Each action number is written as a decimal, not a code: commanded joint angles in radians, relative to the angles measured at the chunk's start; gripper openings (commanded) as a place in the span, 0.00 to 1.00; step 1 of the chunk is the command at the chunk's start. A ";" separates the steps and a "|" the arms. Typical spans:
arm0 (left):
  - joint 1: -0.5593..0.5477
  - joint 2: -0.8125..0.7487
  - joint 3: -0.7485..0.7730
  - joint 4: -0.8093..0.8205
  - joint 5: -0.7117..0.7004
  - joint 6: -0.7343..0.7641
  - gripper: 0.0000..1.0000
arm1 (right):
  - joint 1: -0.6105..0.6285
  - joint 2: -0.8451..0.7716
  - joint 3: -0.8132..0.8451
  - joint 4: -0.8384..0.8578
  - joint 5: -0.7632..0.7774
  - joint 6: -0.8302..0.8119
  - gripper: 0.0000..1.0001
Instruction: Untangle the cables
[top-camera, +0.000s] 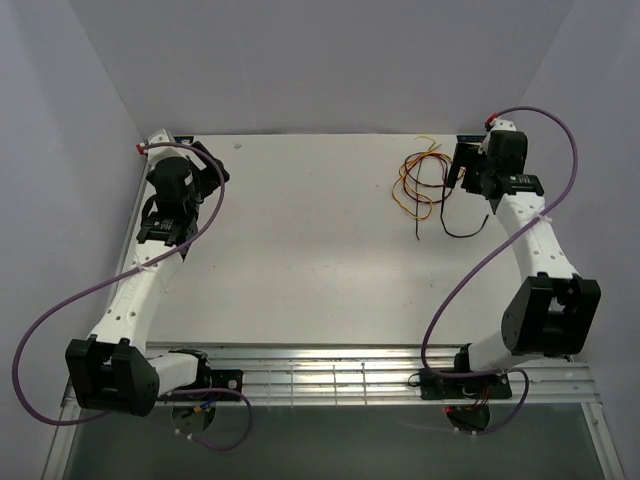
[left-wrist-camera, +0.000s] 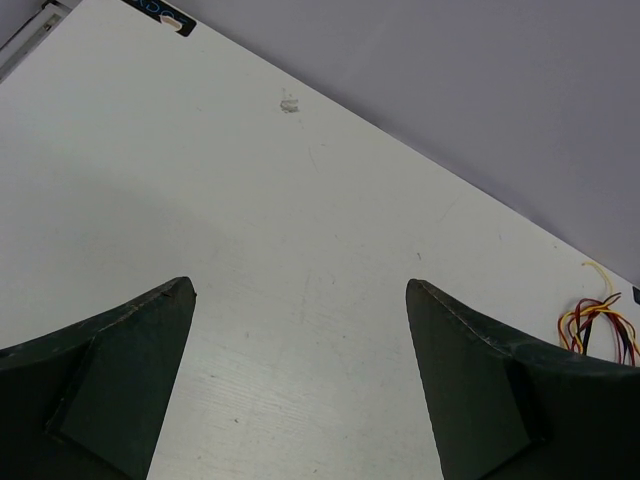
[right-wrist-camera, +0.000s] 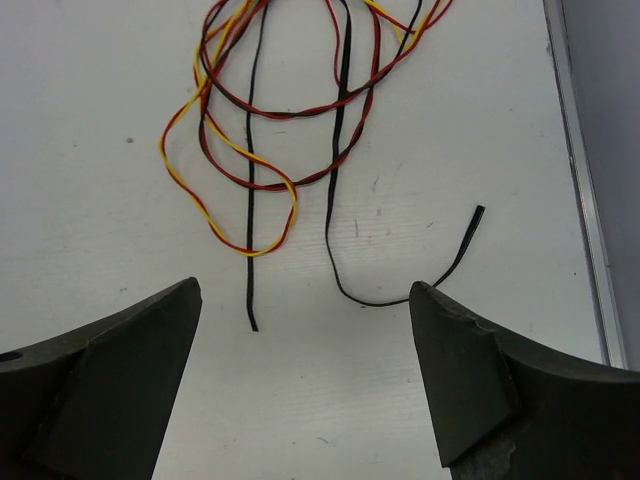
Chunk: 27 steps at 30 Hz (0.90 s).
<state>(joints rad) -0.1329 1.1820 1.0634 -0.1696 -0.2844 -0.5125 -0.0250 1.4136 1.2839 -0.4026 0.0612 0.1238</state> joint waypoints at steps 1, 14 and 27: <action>0.001 0.013 0.032 0.016 0.019 0.008 0.98 | -0.001 0.153 0.104 0.008 0.072 -0.045 0.90; -0.001 0.065 0.027 0.007 0.027 0.002 0.98 | -0.015 0.734 0.569 0.019 0.086 -0.032 0.90; 0.001 0.103 0.026 0.001 0.071 0.003 0.98 | -0.013 0.964 0.680 0.100 0.147 0.060 0.91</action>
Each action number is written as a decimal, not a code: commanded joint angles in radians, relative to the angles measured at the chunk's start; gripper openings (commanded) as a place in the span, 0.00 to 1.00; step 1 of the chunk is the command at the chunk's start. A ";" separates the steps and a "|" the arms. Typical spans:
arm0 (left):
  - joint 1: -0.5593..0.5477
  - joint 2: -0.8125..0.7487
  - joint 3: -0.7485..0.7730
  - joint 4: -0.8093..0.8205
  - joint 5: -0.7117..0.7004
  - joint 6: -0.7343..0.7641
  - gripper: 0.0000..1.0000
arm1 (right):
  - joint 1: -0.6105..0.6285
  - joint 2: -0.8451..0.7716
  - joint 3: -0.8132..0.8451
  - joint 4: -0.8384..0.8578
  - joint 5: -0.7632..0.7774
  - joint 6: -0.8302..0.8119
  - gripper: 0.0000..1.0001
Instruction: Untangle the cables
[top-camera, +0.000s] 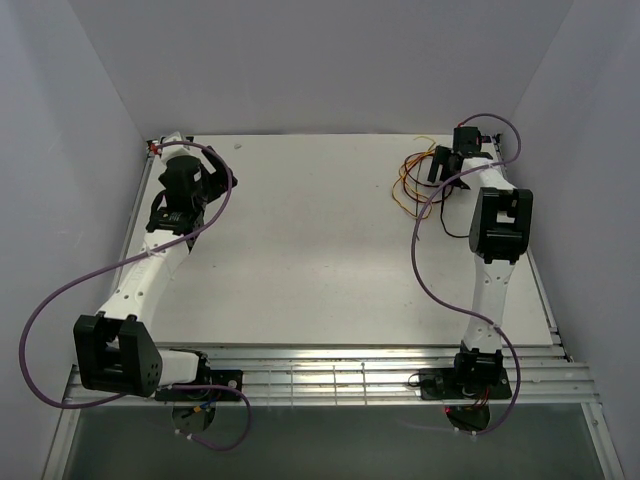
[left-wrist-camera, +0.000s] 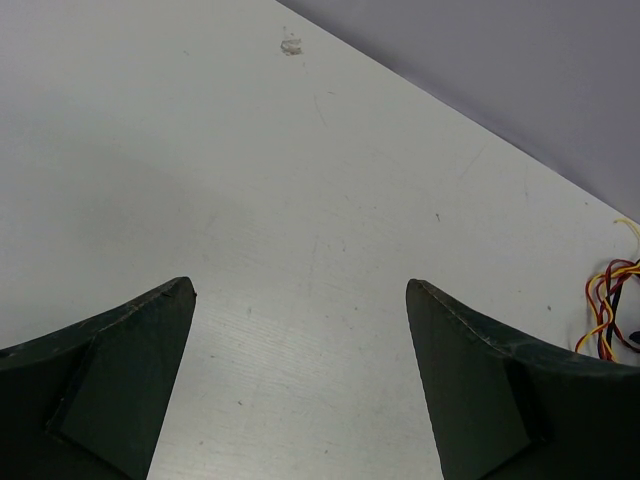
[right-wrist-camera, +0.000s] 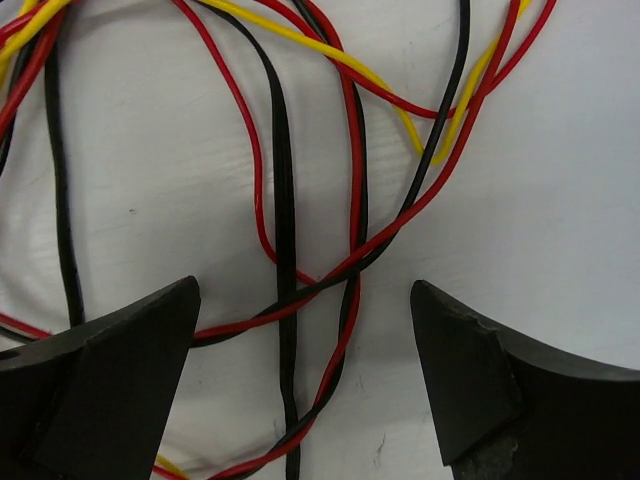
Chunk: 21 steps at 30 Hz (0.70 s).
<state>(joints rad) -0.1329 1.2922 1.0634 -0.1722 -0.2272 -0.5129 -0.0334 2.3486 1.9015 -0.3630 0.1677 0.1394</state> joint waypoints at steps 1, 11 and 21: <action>0.001 -0.005 0.026 0.003 0.019 0.007 0.98 | -0.005 0.053 0.073 0.061 0.047 0.054 0.93; -0.001 0.009 0.046 -0.006 0.008 0.024 0.98 | -0.005 0.075 0.061 0.075 -0.014 0.082 0.33; -0.001 -0.001 0.037 -0.004 0.011 0.033 0.98 | 0.084 -0.059 -0.079 0.170 -0.364 -0.089 0.08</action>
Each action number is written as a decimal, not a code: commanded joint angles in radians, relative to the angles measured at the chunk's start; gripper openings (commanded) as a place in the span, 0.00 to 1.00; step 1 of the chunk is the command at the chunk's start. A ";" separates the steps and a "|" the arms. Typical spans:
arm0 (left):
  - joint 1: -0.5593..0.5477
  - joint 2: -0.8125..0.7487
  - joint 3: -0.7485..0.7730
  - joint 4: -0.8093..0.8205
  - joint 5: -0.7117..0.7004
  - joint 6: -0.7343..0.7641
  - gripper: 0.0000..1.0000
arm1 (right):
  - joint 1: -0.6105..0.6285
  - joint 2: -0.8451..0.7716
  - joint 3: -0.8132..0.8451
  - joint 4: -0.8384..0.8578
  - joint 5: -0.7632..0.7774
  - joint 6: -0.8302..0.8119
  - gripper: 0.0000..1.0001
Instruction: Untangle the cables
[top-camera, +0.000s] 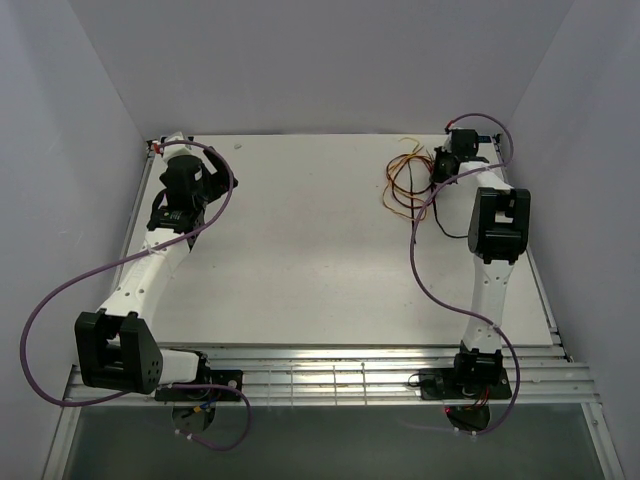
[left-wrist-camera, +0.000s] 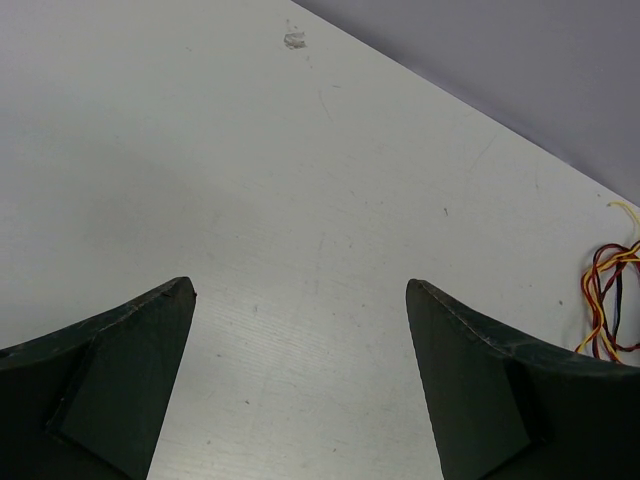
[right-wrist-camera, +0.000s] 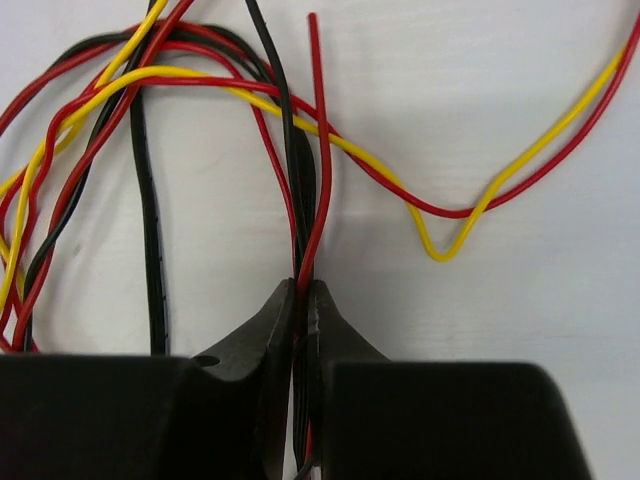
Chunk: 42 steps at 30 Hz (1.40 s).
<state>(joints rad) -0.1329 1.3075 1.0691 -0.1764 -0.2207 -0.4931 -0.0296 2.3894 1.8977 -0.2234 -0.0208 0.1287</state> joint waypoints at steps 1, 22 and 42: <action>-0.001 -0.019 0.028 0.000 0.010 0.011 0.98 | 0.114 -0.122 -0.101 0.044 -0.188 -0.104 0.08; -0.008 0.016 -0.064 -0.021 0.364 -0.113 0.98 | 0.468 -0.470 -0.565 0.299 -0.430 -0.006 0.08; -0.175 0.473 0.213 -0.182 0.254 0.106 0.98 | 0.473 -0.562 -0.589 0.105 -0.191 -0.024 0.90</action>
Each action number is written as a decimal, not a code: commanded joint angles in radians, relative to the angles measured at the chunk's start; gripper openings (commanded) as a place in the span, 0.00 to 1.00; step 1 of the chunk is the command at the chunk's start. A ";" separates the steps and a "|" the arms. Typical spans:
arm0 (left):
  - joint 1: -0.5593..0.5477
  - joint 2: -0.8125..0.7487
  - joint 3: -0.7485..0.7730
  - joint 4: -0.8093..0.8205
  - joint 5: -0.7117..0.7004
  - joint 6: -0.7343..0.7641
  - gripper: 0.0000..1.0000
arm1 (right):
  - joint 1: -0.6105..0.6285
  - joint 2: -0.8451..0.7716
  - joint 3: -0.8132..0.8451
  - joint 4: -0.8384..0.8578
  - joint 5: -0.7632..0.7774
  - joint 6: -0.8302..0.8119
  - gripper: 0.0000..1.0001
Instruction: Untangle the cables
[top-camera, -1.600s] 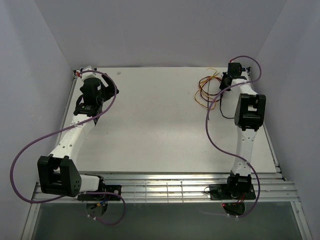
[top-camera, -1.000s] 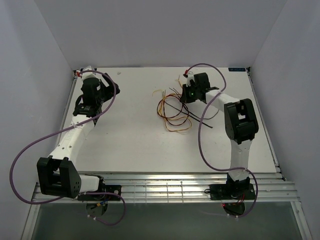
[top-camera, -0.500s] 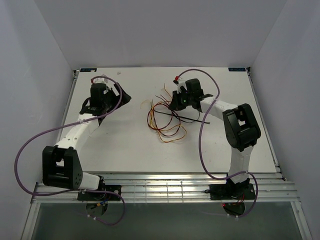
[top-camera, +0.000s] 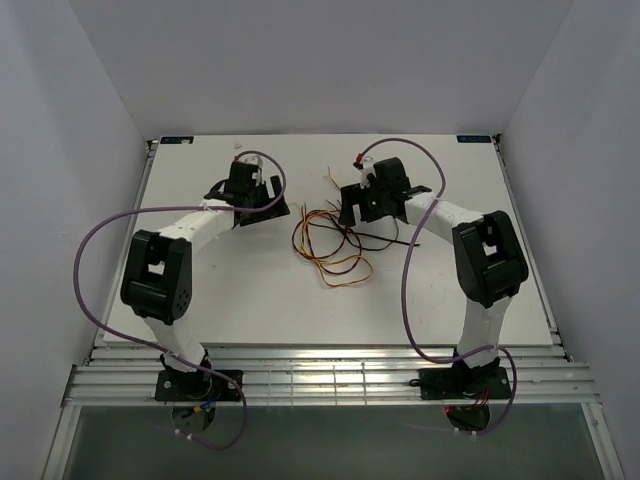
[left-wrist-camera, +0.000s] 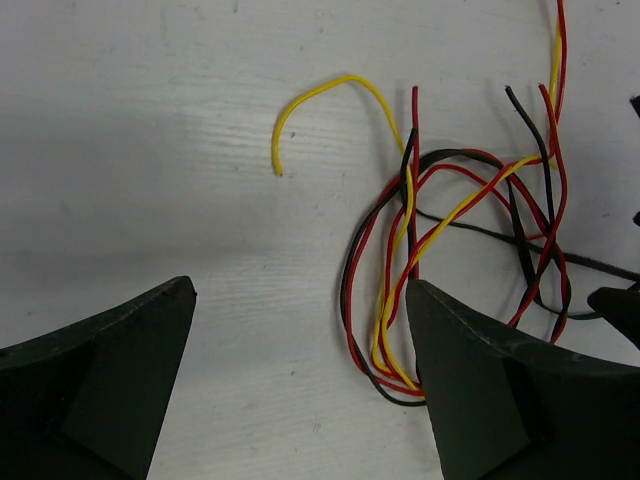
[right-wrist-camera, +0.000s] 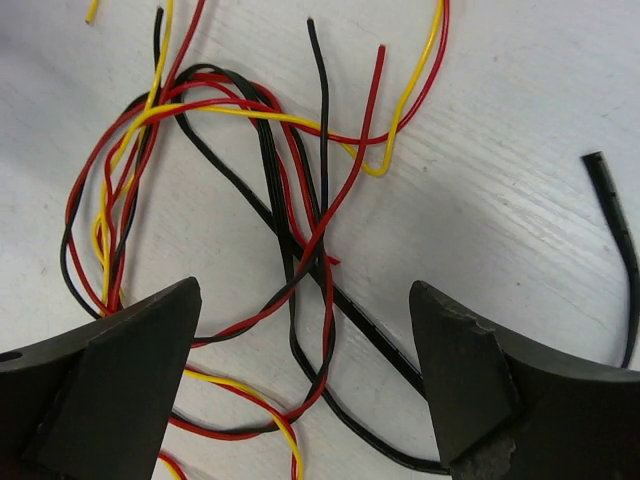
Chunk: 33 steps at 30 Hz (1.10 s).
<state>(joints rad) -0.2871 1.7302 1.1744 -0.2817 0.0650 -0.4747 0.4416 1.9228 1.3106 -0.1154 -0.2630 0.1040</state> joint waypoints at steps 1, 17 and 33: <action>-0.027 0.071 0.134 -0.091 -0.016 0.099 0.98 | 0.000 -0.106 -0.008 -0.003 0.060 0.006 0.90; -0.198 0.221 0.234 -0.046 -0.050 0.188 0.82 | -0.009 -0.268 -0.166 -0.004 0.156 0.048 0.90; -0.267 0.270 0.301 -0.068 -0.261 0.189 0.25 | -0.015 -0.327 -0.221 -0.001 0.173 0.054 0.90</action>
<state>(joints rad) -0.5465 2.0380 1.4433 -0.3500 -0.1440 -0.2859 0.4320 1.6310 1.0962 -0.1326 -0.1040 0.1509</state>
